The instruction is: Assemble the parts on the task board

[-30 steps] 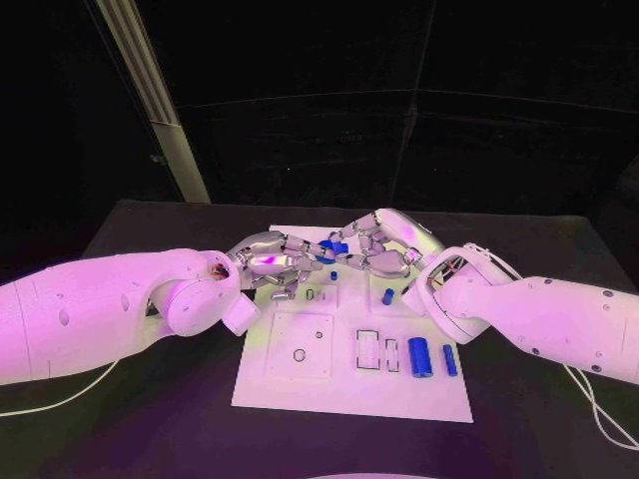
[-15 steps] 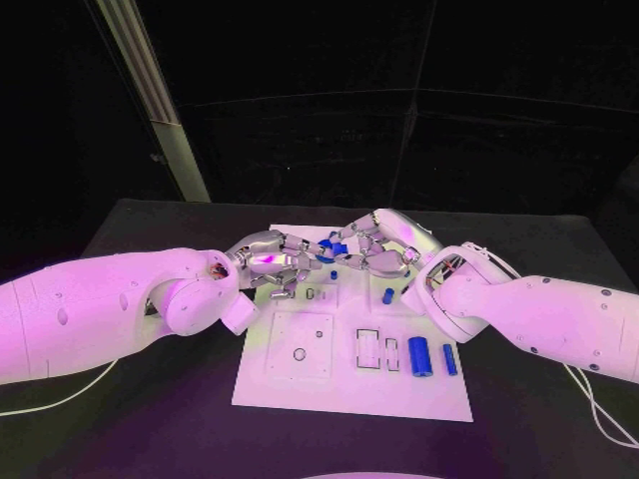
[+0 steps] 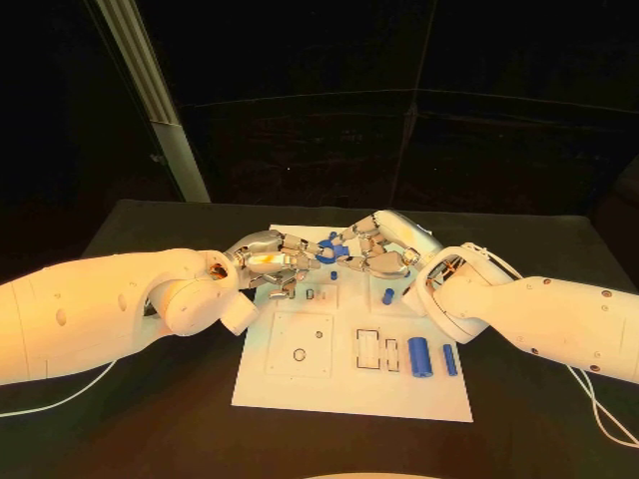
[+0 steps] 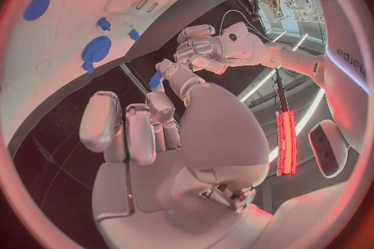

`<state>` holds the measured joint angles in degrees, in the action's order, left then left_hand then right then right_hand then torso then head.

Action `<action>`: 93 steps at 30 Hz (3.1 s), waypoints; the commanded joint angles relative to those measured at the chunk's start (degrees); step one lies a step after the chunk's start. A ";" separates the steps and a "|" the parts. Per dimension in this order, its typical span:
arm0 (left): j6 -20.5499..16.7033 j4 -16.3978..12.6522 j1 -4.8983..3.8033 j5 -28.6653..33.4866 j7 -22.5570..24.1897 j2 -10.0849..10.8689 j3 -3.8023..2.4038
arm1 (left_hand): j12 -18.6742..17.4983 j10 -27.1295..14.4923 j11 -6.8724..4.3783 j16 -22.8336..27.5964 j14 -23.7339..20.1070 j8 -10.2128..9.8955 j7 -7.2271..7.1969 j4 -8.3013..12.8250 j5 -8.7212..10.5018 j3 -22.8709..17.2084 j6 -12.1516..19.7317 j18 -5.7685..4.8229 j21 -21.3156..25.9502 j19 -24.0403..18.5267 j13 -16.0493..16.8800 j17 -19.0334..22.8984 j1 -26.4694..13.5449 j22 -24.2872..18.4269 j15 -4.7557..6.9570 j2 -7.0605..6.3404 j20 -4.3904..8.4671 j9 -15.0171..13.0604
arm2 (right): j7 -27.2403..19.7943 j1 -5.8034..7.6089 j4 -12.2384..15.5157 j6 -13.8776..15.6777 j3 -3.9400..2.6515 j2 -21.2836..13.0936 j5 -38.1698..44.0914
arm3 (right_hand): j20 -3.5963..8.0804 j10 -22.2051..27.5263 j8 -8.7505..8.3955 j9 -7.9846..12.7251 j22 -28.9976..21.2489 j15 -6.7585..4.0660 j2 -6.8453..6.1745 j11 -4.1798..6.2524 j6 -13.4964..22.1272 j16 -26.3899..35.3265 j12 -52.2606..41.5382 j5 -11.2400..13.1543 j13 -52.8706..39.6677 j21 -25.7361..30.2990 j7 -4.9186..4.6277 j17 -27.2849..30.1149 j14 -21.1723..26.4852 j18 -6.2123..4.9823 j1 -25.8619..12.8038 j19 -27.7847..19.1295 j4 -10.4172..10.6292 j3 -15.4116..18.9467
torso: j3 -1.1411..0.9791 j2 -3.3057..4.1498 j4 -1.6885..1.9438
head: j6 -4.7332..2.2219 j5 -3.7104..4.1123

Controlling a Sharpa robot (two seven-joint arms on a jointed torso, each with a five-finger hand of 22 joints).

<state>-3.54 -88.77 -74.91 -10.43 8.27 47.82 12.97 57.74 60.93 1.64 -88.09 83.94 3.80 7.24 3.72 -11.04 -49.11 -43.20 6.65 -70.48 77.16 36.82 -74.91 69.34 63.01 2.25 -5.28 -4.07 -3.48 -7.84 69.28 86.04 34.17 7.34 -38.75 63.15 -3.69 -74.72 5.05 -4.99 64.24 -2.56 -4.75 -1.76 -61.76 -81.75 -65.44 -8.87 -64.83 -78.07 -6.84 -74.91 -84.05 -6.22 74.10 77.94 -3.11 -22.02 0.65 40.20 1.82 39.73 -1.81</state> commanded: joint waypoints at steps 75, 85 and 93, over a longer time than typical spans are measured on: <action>-0.47 0.68 -0.14 0.11 0.55 -0.75 -0.05 | 0.38 0.50 -0.19 -0.51 5.31 -0.01 0.38 1.32 -0.58 -0.83 -2.61 -0.81 -1.04 0.56 -0.23 -12.81 -1.35 1.14 0.24 -0.11 0.45 -0.20 | 2.70 0.10 -0.27 -2.00 -0.03 0.82 2.16 | -0.31 0.19 0.07 -0.08 -0.08 0.48 0.49 -0.45 -0.29 -0.21 0.04 -0.27 0.01 -0.20 -0.42 -3.58 -3.73 1.12 -0.57 0.07 0.57 0.58 | 0.01 0.01 -0.04 | 0.32 0.00; -0.45 0.62 -0.16 0.11 0.46 -0.78 -0.05 | 0.38 0.53 -0.16 -0.51 5.31 -0.03 0.41 1.38 -0.59 -0.85 -2.60 -0.81 -1.05 0.57 -0.23 -12.81 -1.38 1.16 0.24 -0.13 0.45 -0.20 | 5.26 0.10 -0.65 -1.67 -0.03 1.32 3.98 | -0.35 0.16 0.00 -0.06 -0.05 0.50 0.42 -0.46 -0.32 -0.27 -0.03 -0.28 -0.06 -0.22 -0.42 -3.65 -3.73 1.11 -0.92 0.07 0.92 1.00 | 0.01 0.00 -0.02 | 0.43 0.09; -0.58 0.62 -0.18 0.11 0.43 -0.80 -0.05 | 0.37 0.54 -0.14 -0.52 5.32 -0.03 0.44 1.44 -0.62 -0.87 -2.65 -0.83 -1.11 0.60 -0.26 -12.83 -1.40 1.23 0.23 -0.14 0.45 -0.20 | 6.12 0.10 -0.83 -1.88 -0.03 1.94 4.97 | -0.36 0.12 -0.03 -0.06 -0.04 0.50 0.42 -0.45 -0.34 -0.31 -0.10 -0.31 -0.12 -0.23 -0.40 -3.71 -3.74 1.11 -1.00 0.07 1.03 1.11 | 0.03 0.01 -0.02 | 0.52 0.19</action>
<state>-4.63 -87.80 -74.87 -10.47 7.51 47.17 13.09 57.74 61.51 1.86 -88.31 83.93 3.63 7.66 4.91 -11.35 -49.96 -45.45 6.65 -71.28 77.54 36.66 -74.91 68.47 64.19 2.23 -5.32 -3.70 -3.63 -2.82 69.39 85.12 33.33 7.25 -37.02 66.75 -3.69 -74.51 4.87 -5.04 64.17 -2.56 -4.29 -1.96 -61.75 -81.75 -65.43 -8.99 -64.86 -78.06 -7.22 -74.91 -84.05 -6.22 73.63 77.94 -2.28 -21.18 0.68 40.21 1.79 40.23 -1.64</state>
